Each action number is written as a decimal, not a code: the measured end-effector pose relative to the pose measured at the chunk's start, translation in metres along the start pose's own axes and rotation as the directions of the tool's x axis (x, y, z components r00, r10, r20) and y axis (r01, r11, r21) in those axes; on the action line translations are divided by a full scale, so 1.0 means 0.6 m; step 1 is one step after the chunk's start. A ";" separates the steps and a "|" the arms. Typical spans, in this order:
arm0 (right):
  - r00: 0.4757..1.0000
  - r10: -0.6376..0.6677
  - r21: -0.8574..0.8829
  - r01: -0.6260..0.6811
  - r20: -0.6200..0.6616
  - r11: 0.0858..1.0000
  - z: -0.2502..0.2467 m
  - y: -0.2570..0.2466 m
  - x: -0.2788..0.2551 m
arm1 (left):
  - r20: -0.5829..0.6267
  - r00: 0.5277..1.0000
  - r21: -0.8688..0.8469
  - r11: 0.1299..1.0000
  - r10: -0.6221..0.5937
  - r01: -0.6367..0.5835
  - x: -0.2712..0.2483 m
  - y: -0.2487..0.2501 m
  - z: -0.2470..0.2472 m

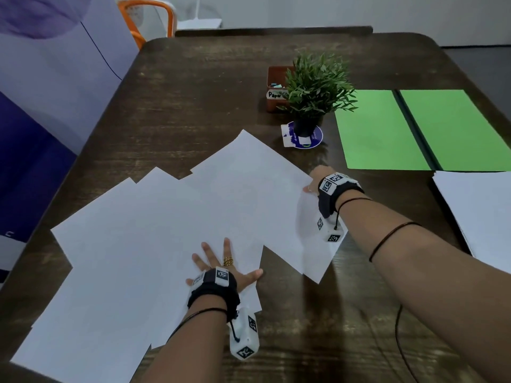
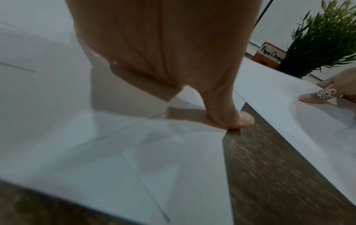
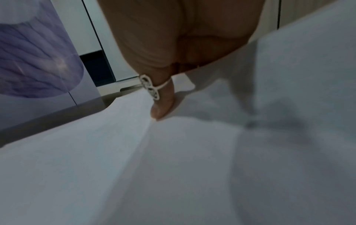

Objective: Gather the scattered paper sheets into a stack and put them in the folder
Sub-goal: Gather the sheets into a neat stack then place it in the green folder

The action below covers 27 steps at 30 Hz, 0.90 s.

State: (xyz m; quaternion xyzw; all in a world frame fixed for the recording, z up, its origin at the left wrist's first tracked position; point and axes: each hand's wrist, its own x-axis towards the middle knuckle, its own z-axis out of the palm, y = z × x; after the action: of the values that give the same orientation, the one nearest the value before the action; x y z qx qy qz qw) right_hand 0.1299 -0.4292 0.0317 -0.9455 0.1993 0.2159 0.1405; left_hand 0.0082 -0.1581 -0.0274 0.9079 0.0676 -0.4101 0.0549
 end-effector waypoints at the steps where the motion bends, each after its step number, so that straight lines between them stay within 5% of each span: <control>1: 0.999 -0.034 0.020 0.034 -0.016 0.999 0.002 0.005 -0.010 | 0.000 1.000 -0.004 1.000 0.001 -0.001 -0.002 0.000 -0.001; 6: 0.968 -0.104 0.313 0.175 -0.230 0.933 0.019 0.060 -0.088 | -0.049 0.999 -0.105 0.994 -0.004 -0.001 -0.028 0.006 -0.011; 9: 0.916 -0.070 0.618 0.322 -0.396 0.718 0.008 0.111 -0.134 | -0.271 0.962 -0.411 0.904 -0.002 -0.114 -0.059 0.041 -0.025; 10: 0.906 -0.052 0.691 0.356 -0.420 0.629 0.002 0.131 -0.147 | -0.352 0.935 -0.514 0.826 0.043 -0.232 -0.068 0.058 -0.029; 12: 0.898 -0.042 0.789 0.405 -0.437 0.461 -0.009 0.166 -0.171 | -0.438 0.875 -0.709 0.518 0.208 -0.478 -0.085 0.099 -0.041; 14: 0.898 -0.046 0.825 0.422 -0.439 0.375 -0.021 0.196 -0.194 | -0.463 0.829 -0.800 0.253 0.315 -0.543 -0.099 0.145 -0.057; 16: 0.887 -0.051 0.828 0.447 -0.458 0.338 -0.032 0.228 -0.210 | -0.519 0.790 -0.807 0.118 0.326 -0.578 -0.118 0.187 -0.085; 19: 0.892 -0.051 0.855 0.447 -0.450 0.265 -0.056 0.277 -0.235 | -0.666 0.670 -0.720 -0.046 0.329 -0.693 -0.157 0.235 -0.126; 21: 0.897 -0.054 0.868 0.439 -0.439 0.233 -0.079 0.298 -0.242 | -0.692 0.617 -0.687 -0.082 0.375 -0.722 -0.186 0.263 -0.152; 25: 0.879 -0.096 0.873 0.475 -0.467 0.105 -0.147 0.309 -0.254 | -0.657 0.591 -0.687 -0.047 0.468 -0.726 -0.223 0.317 -0.197; 27: 0.878 -0.096 0.881 0.473 -0.469 0.027 -0.166 0.320 -0.260 | -0.624 0.568 -0.714 -0.097 0.537 -0.694 -0.234 0.332 -0.207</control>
State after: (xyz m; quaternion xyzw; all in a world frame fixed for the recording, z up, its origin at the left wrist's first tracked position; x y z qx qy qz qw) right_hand -0.0482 -0.5839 0.1561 -0.6412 0.1127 -0.1435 0.7453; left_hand 0.0414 -0.3458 0.1687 0.6340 -0.1308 -0.1483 0.7476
